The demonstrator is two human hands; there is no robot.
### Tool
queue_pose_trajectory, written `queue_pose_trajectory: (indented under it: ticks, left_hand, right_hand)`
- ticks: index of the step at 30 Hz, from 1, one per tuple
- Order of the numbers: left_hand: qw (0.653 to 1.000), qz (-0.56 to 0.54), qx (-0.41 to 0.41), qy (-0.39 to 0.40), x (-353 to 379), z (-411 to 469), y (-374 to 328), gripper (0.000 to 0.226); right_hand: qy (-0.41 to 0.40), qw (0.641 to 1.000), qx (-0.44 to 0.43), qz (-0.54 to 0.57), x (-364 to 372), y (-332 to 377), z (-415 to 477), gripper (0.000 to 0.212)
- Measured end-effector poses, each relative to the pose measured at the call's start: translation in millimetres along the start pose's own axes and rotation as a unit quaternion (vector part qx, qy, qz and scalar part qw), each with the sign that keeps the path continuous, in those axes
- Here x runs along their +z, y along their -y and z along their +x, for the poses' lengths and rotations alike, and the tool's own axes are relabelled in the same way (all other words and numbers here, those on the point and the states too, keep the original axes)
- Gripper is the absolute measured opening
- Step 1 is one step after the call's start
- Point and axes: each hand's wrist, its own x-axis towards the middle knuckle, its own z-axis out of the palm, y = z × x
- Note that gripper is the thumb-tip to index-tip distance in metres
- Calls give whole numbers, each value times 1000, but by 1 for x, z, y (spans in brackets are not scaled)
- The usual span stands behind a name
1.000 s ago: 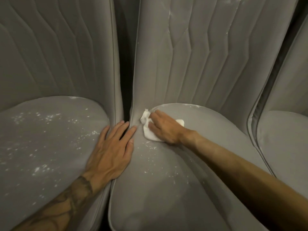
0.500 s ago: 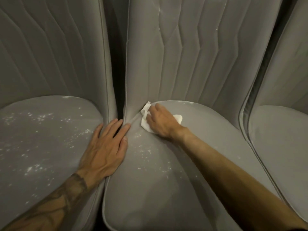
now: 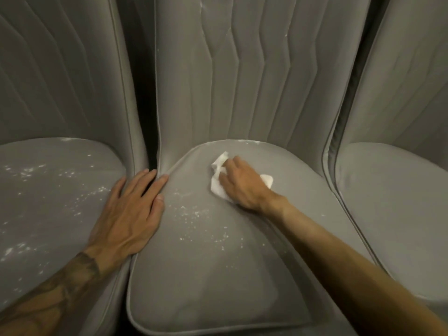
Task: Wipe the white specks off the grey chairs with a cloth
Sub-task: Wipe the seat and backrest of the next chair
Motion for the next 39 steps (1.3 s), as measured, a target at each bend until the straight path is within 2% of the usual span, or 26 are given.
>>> queue_pose_trajectory:
  ticks: [2,4,7,9,12,15,17,20,21,23,25,27,29,32,34,37,39]
  left_hand:
    - [1000,0,4,-2,0,0,0,60]
    - [1000,-2,7,-7,2,1,1,59]
    - [1000,1,9,-15,5,1,2,58]
    - [1000,6,14,-21,8,3,4,57]
    - [1000,12,17,-24,11,3,8,56]
    - [1000,10,18,-18,13,3,12,57]
    - [1000,10,18,-19,14,4,11,58]
    - [1000,12,14,-22,13,5,8,57]
    - [1000,11,13,-23,12,5,8,57]
    - [1000,5,13,-22,11,5,6,57]
    - [1000,0,14,-24,11,4,5,57]
    - [1000,-3,12,-28,10,4,4,57]
    - [1000,-2,13,-28,9,3,4,57]
    - [999,0,18,-31,10,3,6,57]
    - [999,4,20,-33,11,3,7,57]
    - [999,8,23,-34,11,3,6,57]
    - [999,10,25,-34,10,2,6,58]
  right_hand:
    - [34,998,-59,8,-8,-2,-19,23]
    - [28,999,-44,-11,-25,-30,-22,23]
    - [-19,994,104,-23,-44,-73,-20,28]
    - [-47,986,157,-38,-39,-71,-22,30]
    - [-47,996,81,-10,-17,-36,-37,23]
    - [9,1000,6,2,-26,-36,-51,21]
    - [0,999,43,-14,-41,-61,-51,23]
    - [-73,981,175,-31,-55,-86,-52,28]
    - [-78,979,182,-46,-51,-82,-53,29]
    - [-62,986,152,-36,-36,-61,-57,26]
    - [-35,996,87,-5,-29,-44,-68,20]
    - [0,998,61,-17,-39,-53,-73,19]
    - [6,992,124,-37,-57,-79,-75,23]
    - [-45,972,219,-77,-67,-100,-81,29]
    - [-41,979,188,-69,-54,-82,-87,28]
    - [0,996,91,-24,-45,-63,-99,22]
    - [13,994,99,-38,-59,-79,-99,22]
